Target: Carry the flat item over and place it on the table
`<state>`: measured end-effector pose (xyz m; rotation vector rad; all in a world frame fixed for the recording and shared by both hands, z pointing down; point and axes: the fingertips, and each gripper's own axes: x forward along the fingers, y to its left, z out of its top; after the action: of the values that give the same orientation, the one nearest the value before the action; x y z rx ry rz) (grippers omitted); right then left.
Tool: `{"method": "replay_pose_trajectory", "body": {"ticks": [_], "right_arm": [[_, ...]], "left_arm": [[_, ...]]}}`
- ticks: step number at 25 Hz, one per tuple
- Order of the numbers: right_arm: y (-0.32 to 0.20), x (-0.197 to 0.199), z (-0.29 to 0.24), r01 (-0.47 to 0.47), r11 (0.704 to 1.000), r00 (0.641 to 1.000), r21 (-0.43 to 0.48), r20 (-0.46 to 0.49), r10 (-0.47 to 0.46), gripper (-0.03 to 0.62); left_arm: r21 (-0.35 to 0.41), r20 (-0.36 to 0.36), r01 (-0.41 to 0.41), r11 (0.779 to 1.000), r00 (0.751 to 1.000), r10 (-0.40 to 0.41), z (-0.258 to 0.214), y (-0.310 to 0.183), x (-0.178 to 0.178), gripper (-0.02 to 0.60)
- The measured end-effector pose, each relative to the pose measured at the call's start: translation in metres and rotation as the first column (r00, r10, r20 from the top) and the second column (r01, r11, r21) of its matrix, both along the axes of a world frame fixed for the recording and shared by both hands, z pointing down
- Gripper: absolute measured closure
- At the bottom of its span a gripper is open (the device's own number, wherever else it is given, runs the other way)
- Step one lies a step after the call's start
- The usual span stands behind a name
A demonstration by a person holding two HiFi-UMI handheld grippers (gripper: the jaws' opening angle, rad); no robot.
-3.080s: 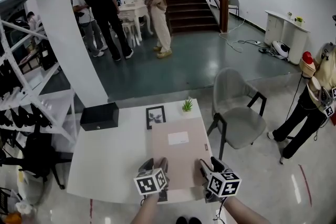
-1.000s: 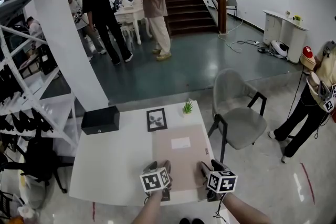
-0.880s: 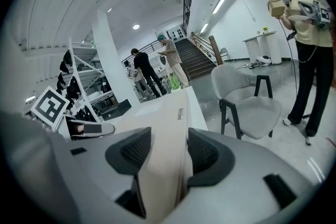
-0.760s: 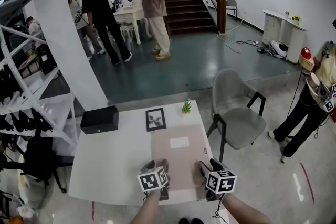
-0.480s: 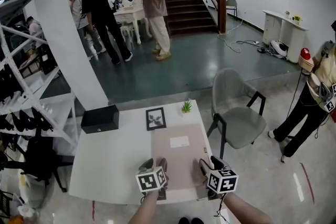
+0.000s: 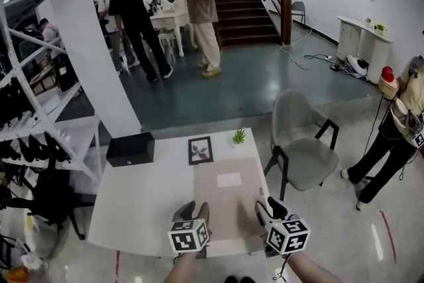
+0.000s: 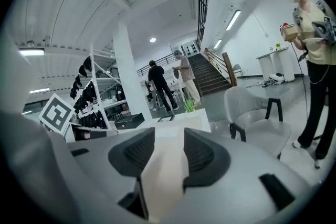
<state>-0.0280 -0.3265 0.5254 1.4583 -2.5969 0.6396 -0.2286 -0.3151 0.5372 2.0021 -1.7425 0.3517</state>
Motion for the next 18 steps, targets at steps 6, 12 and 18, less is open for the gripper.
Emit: {"method": "replay_pose_trajectory", "body": {"ticks": [6, 12, 18], "right_arm": [[0.013, 0.003, -0.014, 0.01, 1.0, 1.0, 0.008, 0.025, -0.01, 0.446], [0.031, 0.002, -0.022, 0.028, 1.0, 0.999, 0.009, 0.035, -0.028, 0.484], [0.045, 0.005, -0.03, 0.029, 0.999, 0.998, 0.022, 0.047, -0.03, 0.523]], "left_arm": [[0.044, -0.037, -0.026, 0.999, 0.999, 0.028, -0.015, 0.013, 0.01, 0.462], [0.064, -0.038, -0.088, 0.994, 0.995, 0.091, -0.027, 0.03, 0.025, 0.491], [0.067, -0.034, -0.103, 0.992, 0.994, 0.105, -0.03, 0.045, 0.029, 0.513]]}}
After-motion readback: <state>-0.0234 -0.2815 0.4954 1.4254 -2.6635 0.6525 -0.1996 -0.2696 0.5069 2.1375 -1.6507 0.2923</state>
